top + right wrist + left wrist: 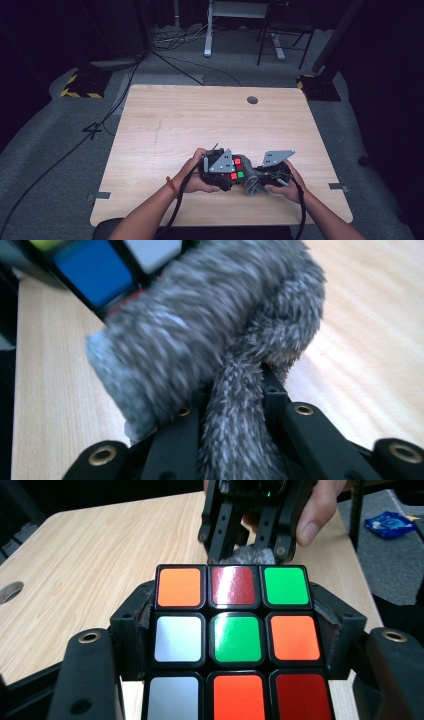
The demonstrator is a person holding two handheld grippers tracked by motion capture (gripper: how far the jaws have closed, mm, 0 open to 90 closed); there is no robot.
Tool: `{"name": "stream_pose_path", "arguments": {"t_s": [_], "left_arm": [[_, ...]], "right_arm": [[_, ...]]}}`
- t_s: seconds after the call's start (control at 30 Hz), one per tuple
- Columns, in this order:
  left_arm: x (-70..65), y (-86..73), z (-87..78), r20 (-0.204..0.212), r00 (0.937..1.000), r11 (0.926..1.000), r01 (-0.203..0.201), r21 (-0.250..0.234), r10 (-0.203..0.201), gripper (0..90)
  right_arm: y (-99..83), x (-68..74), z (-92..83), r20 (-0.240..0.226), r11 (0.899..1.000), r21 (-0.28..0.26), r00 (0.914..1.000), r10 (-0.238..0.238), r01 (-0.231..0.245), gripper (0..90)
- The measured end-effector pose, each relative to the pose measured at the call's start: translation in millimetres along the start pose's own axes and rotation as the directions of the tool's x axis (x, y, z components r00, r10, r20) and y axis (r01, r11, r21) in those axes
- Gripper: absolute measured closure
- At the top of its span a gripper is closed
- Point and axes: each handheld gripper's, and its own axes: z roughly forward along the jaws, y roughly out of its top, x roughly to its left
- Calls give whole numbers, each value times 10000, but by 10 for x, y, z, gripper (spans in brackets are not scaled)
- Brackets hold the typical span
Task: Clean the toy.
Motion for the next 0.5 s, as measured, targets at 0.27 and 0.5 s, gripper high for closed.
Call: {"name": "stream_pose_path", "arguments": {"t_s": [0.27,0.5], "left_arm": [[100,-105,11,47,9991,9990,411,159,-412,326],[110,-156,72,-124,9996,9944,271,1017,-260,330]], "right_arm": [[20,0,-79,-557,9968,-785,9984,121,-164,766],[54,-14,-224,-437,9894,-1440,9990,127,-188,766]]}}
